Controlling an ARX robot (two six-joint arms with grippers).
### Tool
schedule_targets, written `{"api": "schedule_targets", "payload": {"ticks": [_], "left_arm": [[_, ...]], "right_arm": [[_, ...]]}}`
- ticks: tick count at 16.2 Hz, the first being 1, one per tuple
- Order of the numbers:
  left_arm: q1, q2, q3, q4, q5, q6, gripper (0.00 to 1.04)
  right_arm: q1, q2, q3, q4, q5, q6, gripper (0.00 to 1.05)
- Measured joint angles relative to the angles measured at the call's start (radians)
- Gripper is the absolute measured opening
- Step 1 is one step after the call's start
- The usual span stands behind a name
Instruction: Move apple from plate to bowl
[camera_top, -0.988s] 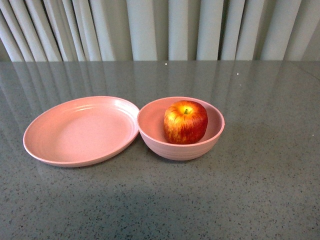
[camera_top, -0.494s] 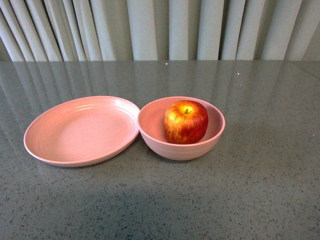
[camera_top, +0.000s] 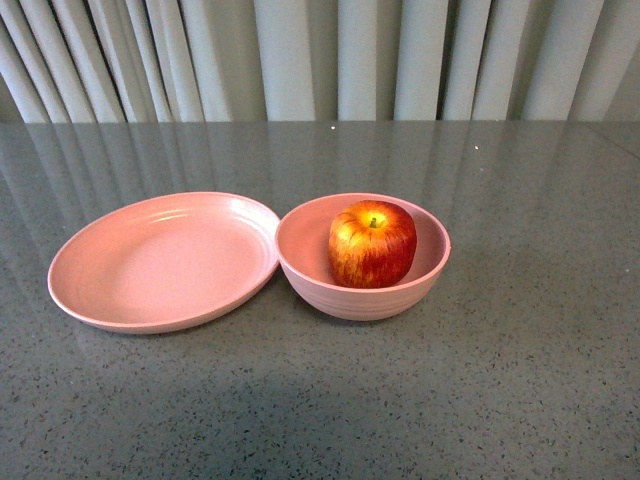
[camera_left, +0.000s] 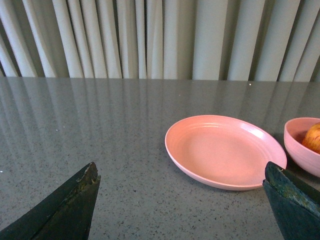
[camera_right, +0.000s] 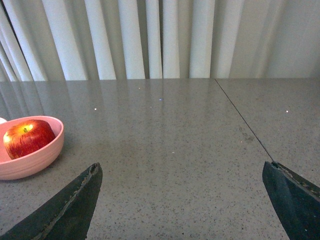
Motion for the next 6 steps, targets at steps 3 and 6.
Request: {"api": "schedule_targets", "payload": {"ticks": [3, 6], "left_arm": [[0.000, 0.000, 0.000, 0.000, 0.000, 0.000, 0.98], [0.000, 0.000, 0.000, 0.000, 0.000, 0.000, 0.98]], "right_arm": [[0.000, 0.000, 0.000, 0.000, 0.000, 0.000, 0.98], [0.000, 0.000, 0.000, 0.000, 0.000, 0.000, 0.98]]}}
